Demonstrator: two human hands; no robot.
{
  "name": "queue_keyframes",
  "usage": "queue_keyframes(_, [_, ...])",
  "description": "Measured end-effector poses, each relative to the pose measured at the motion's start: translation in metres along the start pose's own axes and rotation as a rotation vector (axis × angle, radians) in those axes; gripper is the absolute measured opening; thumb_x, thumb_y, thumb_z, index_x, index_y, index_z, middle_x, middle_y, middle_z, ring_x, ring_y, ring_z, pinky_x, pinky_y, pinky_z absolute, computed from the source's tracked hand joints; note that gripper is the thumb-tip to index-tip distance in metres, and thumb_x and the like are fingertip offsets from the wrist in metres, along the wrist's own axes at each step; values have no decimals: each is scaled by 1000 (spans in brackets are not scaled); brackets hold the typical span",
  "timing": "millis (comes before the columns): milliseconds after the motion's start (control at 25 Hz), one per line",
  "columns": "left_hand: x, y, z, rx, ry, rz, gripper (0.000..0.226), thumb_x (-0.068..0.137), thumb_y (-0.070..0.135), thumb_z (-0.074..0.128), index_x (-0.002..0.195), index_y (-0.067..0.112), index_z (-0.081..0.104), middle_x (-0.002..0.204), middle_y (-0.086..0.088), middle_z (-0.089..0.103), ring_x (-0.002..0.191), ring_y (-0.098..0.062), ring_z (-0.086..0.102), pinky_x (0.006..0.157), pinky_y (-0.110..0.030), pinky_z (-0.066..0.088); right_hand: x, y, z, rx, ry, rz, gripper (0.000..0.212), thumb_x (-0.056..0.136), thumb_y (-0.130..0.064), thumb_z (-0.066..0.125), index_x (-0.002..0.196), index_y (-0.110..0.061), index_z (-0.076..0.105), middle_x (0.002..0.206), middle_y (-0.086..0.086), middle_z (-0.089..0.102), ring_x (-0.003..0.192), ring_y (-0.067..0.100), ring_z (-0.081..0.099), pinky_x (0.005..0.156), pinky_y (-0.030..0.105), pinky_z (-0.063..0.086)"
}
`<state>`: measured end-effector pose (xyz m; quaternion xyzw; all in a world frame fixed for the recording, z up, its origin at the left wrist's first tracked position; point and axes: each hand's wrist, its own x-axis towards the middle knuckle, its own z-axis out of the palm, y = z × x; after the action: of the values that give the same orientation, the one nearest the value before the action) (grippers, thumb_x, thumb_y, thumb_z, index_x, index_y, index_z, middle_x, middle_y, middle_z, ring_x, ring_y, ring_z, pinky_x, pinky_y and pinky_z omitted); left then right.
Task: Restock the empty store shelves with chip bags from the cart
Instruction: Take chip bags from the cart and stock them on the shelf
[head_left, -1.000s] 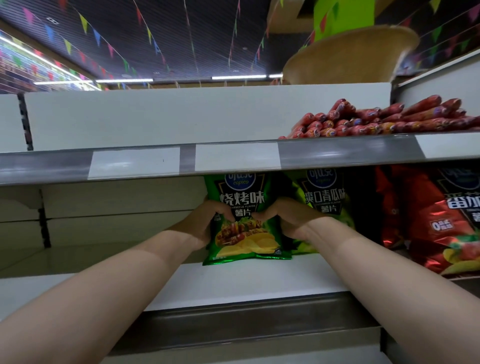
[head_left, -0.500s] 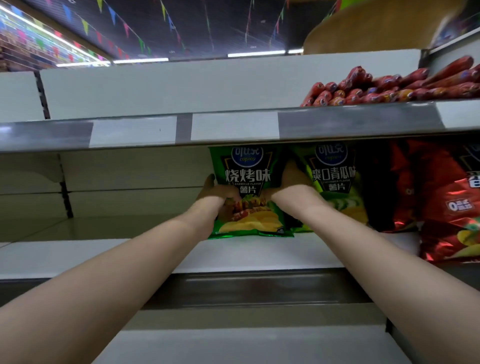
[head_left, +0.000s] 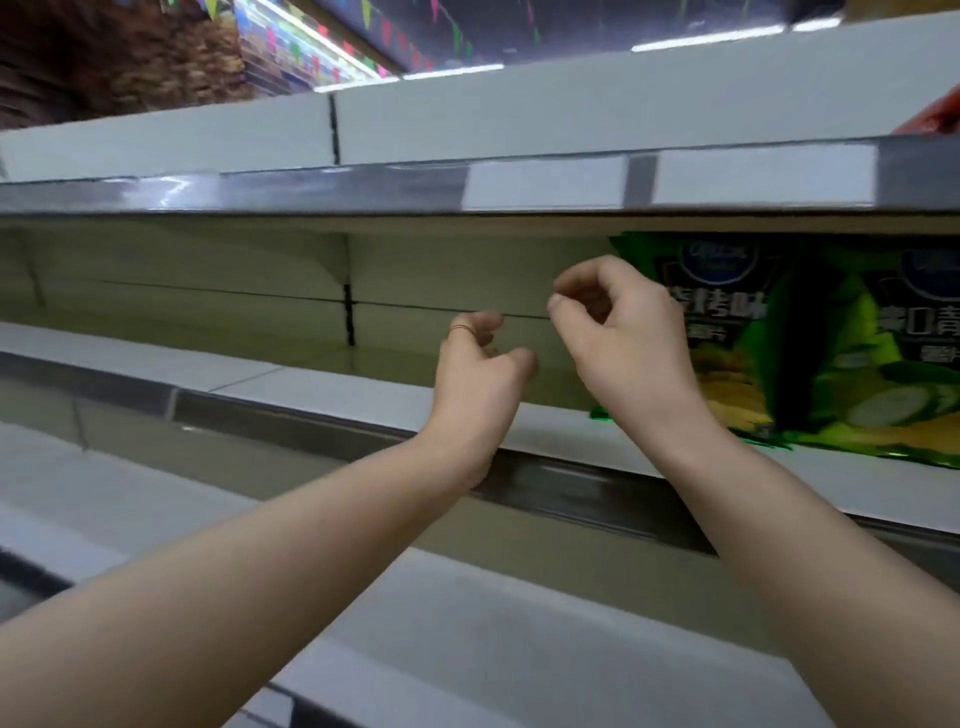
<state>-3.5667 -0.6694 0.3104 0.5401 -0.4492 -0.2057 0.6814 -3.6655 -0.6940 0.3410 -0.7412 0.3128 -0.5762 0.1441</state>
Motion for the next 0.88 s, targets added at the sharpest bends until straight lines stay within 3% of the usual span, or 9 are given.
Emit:
queue_keyframes(120, [-3, 3, -73, 11, 105, -32, 30, 85, 4, 57, 110, 18, 48, 120, -5, 50, 107, -15, 48, 82, -22, 34, -2, -41, 50, 169, -46, 17, 12, 86, -12, 55, 79, -17, 64, 73, -10, 62, 76, 11, 58, 75, 27, 47])
queue_keyframes(280, [-17, 2, -194, 52, 241, -63, 25, 84, 4, 57, 105, 18, 51, 105, -2, 53, 87, -10, 50, 69, -18, 38, -24, -108, 141, 423, -148, 31, 21, 86, -11, 54, 69, -20, 62, 71, -3, 67, 74, 21, 62, 73, 33, 51])
queue_keyframes(440, [-42, -4, -323, 87, 415, -98, 20, 86, 2, 53, 90, 22, 52, 88, 3, 53, 76, -8, 49, 65, -17, 40, -64, -181, 247, 607, -298, 46, 23, 86, -8, 53, 68, -19, 61, 69, -5, 66, 68, 12, 59, 68, 29, 49])
queue_keyframes(640, [-74, -10, -459, 104, 656, -195, 15, 88, 8, 52, 95, 21, 54, 92, -1, 57, 85, -15, 52, 67, -24, 40, -120, -262, 357, 803, -463, 91, 22, 86, -7, 53, 68, -18, 62, 66, -6, 66, 66, 8, 59, 65, 22, 47])
queue_keyframes(800, [-86, -25, -530, 52, 787, -227, 14, 89, 7, 51, 99, 15, 56, 94, -7, 58, 86, -19, 55, 81, -33, 47, -152, -302, 424, 880, -605, 91, 17, 88, -9, 54, 75, -14, 64, 70, -3, 66, 72, 8, 63, 73, 25, 51])
queue_keyframes(880, [-85, -38, -561, 38, 848, -227, 17, 89, 5, 50, 103, 11, 56, 97, -9, 59, 89, -20, 58, 74, -27, 50, -162, -315, 459, 908, -676, 85, 17, 88, -9, 54, 75, -13, 64, 70, -3, 66, 71, 7, 62, 72, 24, 52])
